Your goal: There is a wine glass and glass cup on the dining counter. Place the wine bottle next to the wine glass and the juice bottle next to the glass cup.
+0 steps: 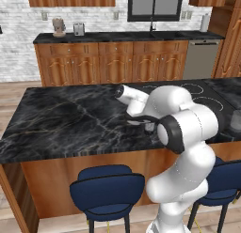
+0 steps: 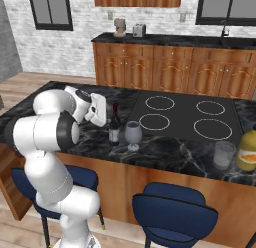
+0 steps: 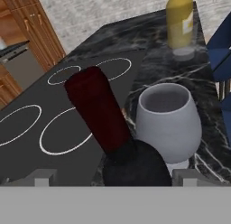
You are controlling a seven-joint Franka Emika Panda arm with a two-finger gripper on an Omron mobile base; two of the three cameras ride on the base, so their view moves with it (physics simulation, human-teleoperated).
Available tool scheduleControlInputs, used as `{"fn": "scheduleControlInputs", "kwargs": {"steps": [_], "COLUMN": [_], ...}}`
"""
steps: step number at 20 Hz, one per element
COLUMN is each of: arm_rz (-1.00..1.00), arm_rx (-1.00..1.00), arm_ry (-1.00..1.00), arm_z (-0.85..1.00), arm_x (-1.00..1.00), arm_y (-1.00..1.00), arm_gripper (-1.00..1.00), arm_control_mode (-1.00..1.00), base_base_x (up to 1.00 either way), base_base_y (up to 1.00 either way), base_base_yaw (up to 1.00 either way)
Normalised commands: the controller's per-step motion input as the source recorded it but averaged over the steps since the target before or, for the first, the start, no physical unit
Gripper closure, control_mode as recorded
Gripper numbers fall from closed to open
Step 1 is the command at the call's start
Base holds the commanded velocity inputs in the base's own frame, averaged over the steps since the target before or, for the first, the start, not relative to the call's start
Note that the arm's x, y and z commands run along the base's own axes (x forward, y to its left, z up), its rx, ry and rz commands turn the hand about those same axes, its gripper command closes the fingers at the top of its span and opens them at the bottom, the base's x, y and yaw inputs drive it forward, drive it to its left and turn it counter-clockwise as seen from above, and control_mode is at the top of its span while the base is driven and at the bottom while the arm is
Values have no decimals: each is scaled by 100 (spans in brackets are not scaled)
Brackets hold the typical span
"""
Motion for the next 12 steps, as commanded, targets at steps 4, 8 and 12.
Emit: {"fn": "scheduleControlInputs", "kwargs": {"steps": [4,8,12], "arm_rz": [0,0,5], "arm_rx": [0,0,1], "arm_ry": [0,0,6], "arm_z": [0,10,25], "arm_x": [-10,-18,-34], "arm_y": [25,13,0], "arm_gripper": [-100,-100,-100], "arm_control_mode": [-100,-100,-100], "base_base_x": [0,0,0], "base_base_y": [0,0,0], "base_base_yaw": [0,0,0]}}
